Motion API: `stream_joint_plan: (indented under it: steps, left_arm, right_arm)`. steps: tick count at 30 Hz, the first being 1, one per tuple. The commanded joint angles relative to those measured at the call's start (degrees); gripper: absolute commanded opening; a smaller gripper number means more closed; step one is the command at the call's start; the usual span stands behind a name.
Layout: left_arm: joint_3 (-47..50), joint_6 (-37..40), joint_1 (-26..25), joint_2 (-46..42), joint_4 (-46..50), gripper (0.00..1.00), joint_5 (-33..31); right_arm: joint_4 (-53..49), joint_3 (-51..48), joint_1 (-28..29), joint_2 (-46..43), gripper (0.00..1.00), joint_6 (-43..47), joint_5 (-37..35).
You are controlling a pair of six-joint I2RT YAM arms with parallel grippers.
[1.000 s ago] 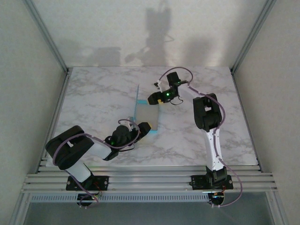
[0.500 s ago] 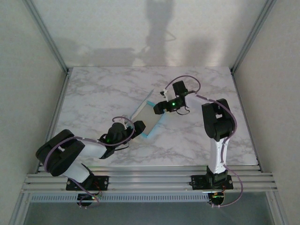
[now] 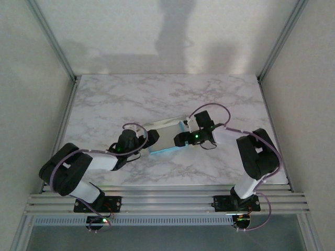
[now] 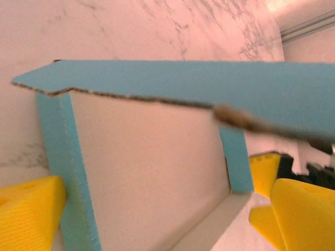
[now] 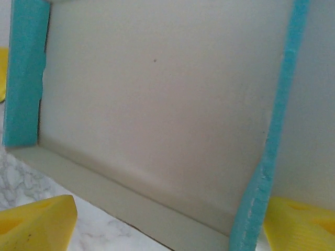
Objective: Fold the paper box
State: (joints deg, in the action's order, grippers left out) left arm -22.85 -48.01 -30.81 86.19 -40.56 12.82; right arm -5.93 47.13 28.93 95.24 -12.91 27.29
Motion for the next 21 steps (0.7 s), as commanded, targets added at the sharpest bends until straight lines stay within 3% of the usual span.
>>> stream_joint_plan:
  steps: [1,5,12,18,21]
  left_arm:
    - [-2.7,4.7,1.2,0.7,1.4,0.99,3.5]
    - [-3.8,8.5,2.4,-0.6,5.1,1.00,5.9]
    - [-7.2,18.5,2.6,-9.8,23.7,0.99,7.5]
    - [-17.6,26.5,3.5,-15.3,44.7,0.99,6.5]
    - [-24.3,30.5,4.3,-15.6,53.3,0.99,5.0]
  right_arm:
    - [6.2,-5.7,2.1,-4.7,0.92,-10.0,-3.5]
    - [5.4,-9.3,2.1,-11.8,0.95,-10.7,-9.1]
    - [-6.9,-5.9,-0.7,-20.8,0.97,2.3,-9.6]
    - [-18.3,3.9,-7.1,-21.4,0.93,9.9,-4.5]
    - [-22.4,10.0,-7.4,-19.6,0.89,12.4,-6.2]
